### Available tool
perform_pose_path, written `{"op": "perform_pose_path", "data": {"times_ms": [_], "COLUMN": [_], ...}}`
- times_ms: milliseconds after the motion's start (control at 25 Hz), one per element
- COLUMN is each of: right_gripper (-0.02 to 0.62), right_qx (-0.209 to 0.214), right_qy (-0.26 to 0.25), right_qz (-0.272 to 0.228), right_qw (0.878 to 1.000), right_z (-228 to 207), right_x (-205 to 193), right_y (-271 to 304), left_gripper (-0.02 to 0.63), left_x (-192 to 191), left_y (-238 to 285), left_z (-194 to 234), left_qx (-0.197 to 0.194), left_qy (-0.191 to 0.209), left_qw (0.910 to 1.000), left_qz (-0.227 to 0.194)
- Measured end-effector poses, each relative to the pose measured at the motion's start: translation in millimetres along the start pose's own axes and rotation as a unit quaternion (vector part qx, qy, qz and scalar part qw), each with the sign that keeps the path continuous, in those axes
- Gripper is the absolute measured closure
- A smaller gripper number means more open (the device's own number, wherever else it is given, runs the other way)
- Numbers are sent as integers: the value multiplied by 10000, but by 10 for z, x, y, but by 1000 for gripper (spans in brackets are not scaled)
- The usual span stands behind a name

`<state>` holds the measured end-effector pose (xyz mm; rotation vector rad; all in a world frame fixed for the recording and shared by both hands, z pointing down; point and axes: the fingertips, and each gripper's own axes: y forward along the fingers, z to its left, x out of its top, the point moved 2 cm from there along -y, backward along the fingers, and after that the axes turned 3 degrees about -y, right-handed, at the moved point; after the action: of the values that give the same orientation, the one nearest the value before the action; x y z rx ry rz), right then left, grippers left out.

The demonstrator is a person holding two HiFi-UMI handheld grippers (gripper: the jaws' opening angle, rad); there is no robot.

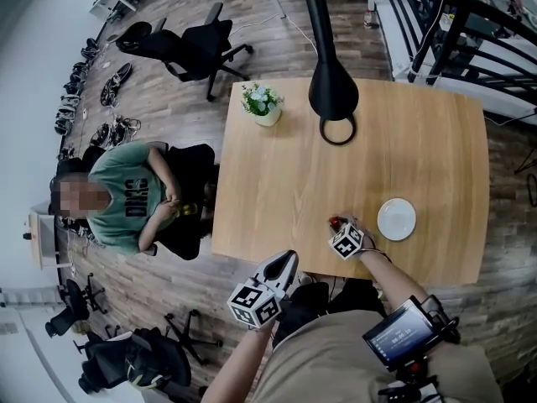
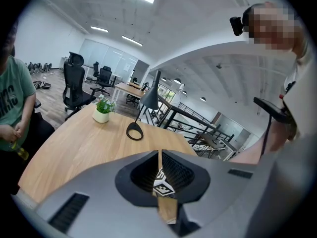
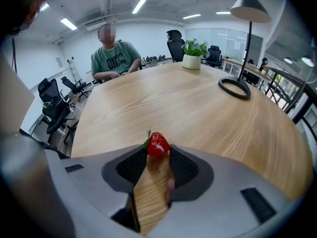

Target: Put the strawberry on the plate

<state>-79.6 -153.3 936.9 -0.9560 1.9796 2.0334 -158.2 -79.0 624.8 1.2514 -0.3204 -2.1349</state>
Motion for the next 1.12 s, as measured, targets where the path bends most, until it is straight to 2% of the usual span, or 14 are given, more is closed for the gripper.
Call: {"op": "perform_pose_path", "data": {"times_ms": [440,840,1120], "right_gripper": [446,446,446], "right_qx": [-169,-383,-385], "right_qy": [136,256,500], "right_qz": [-713,-1418,-1841], "right_qw": [9972,9888,9809], "right_z": [40,17,-39], "right_x": [284,552,706], "right_y": [-480,-1419,-1984], "left_gripper": [600,600,600], "left_x": [-69,-150,-102], "left_y": [-64,-51,-70], "left_z": [-72,-265,-229], "left_qx": [-22,-193,-151], "left_qy": [55,91,17], "left_qw": [10000,9996,9988], "left_qz": [-73,-204,-459]}}
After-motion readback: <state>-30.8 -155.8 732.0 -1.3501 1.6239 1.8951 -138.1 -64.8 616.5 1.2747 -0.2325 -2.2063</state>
